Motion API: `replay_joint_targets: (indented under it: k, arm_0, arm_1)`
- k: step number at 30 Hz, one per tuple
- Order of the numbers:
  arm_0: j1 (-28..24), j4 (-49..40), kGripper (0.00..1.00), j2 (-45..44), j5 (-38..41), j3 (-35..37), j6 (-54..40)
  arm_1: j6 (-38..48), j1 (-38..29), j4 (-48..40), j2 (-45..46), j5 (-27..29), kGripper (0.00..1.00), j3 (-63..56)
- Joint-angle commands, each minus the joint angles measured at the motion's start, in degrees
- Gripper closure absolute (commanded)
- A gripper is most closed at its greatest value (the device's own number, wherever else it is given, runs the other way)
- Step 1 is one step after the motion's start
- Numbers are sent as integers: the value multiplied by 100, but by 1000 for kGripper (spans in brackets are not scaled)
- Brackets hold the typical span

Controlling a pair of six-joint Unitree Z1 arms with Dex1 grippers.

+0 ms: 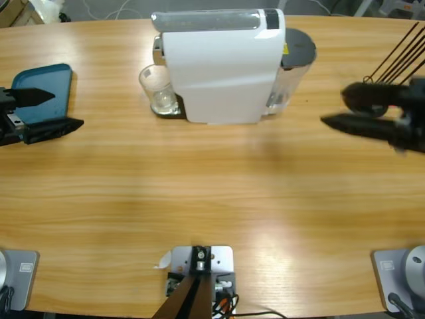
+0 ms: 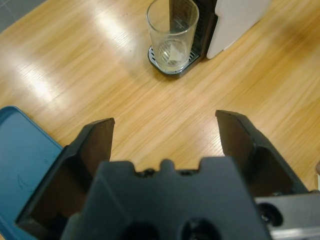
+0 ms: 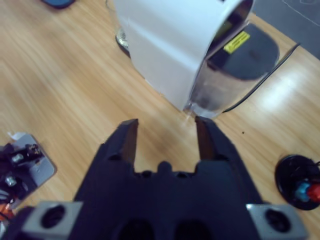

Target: Pour coffee

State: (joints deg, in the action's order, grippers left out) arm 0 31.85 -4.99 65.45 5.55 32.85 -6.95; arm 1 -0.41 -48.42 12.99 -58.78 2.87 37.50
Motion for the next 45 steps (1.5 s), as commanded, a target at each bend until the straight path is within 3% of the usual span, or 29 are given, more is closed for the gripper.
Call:
replay_joint_targets:
  k: [1, 17, 45]
  arm_0:
    - [-29, 255, 119, 416, 253, -132, 24]
    - [233, 613, 115, 11, 253, -455, -20]
    - [445, 683, 115, 205, 250, -484, -8]
  arm_1:
    - [47, -62, -804, 656, -169, 0, -1104]
    - [41, -62, -1159, 406, -120, 0, -1358]
    - [59, -62, -1203, 315, -137, 0, -1368]
